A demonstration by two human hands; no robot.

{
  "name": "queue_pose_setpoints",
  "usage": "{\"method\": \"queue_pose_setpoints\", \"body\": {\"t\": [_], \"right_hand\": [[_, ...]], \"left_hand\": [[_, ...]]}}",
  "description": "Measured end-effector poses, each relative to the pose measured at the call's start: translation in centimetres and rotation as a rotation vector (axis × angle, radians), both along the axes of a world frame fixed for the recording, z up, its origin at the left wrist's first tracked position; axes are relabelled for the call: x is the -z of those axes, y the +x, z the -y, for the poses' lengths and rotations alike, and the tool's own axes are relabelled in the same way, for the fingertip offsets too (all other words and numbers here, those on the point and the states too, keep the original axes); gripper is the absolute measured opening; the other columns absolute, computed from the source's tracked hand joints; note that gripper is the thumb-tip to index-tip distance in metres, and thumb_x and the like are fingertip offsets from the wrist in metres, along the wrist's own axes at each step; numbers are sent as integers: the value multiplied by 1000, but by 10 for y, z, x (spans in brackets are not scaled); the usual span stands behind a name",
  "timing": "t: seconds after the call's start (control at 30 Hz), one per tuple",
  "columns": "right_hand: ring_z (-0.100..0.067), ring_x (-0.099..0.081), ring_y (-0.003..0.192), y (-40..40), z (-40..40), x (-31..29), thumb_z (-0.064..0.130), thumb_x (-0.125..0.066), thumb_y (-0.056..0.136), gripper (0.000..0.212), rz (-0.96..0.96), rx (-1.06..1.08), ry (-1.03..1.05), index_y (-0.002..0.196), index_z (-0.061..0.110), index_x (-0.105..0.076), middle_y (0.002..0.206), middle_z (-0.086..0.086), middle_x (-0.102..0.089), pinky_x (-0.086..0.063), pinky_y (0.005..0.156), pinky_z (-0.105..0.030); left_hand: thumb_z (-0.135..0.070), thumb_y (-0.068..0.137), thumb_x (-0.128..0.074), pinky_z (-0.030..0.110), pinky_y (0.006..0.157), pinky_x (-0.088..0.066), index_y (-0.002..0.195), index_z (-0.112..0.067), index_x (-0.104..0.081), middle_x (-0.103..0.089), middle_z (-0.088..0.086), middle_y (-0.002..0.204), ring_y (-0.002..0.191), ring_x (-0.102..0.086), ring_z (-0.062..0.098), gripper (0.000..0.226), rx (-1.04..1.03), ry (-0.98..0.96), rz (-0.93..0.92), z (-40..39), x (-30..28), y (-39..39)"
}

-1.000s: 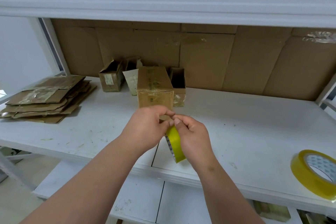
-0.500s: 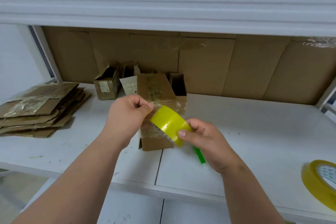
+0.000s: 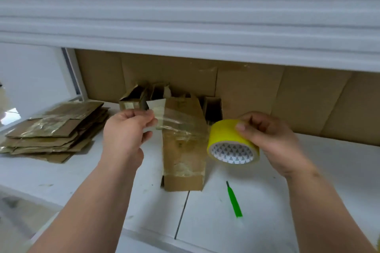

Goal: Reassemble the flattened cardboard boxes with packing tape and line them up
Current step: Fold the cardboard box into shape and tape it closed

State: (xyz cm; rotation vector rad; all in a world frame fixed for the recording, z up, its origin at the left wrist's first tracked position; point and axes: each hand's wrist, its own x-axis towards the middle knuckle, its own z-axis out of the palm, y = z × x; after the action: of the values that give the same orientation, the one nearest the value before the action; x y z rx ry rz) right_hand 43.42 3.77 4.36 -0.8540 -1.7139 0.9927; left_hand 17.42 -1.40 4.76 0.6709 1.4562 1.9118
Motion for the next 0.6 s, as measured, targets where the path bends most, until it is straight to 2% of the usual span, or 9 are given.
{"method": "queue_pose_setpoints", "body": {"t": [0.07,0.13,0.27,0.37,0.47,0.6], "right_hand": [[-7,-61,71,12,-14,-9,39,-74,73,4,-23,33,6,72,35,-73,70,10,-67,-45,72,-30],[-12,-61,72,22,-25,-13,37,-79,76,10,-25,45,8,71,30,-74,71,5,-68,-45,74,-35],[-13,-61,70,24,-46,-10,19,-71,86,15,7,70,-48,71,21,-74,71,0,-68,-45,72,-35],[-14,-62,70,23,-58,-4,19,-70,86,15,105,61,-92,72,20,-73,70,0,-68,-44,72,-36],[-14,-63,69,23,-65,0,22,-69,87,13,163,83,-122,75,19,-73,73,-1,-70,-45,71,-34],[-21,-63,74,25,-73,5,24,-68,86,13,196,141,-157,74,20,-73,78,-8,-69,-44,71,-35]], "left_hand": [[-5,86,-70,25,62,-46,80,-16,-65,-70,0,73,73,-68,10,13,-96,12,57,-2,-1,-8],[-7,85,-72,25,63,-46,83,-15,-67,-69,0,69,70,-67,11,10,-128,16,76,-3,-1,-16],[-9,84,-71,26,63,-46,81,-10,-66,-66,1,67,66,-65,13,6,-144,-47,3,-5,10,-11],[-8,82,-71,29,63,-46,72,-6,-65,-65,5,67,68,-63,17,12,-189,-76,-29,-5,21,-10],[-12,84,-72,29,64,-47,77,-6,-69,-70,8,78,71,-65,17,10,-200,-102,-35,-7,27,-9],[-14,84,-72,29,64,-48,79,-5,-71,-71,10,80,72,-66,18,10,-197,-132,-58,-11,30,-2]]}}
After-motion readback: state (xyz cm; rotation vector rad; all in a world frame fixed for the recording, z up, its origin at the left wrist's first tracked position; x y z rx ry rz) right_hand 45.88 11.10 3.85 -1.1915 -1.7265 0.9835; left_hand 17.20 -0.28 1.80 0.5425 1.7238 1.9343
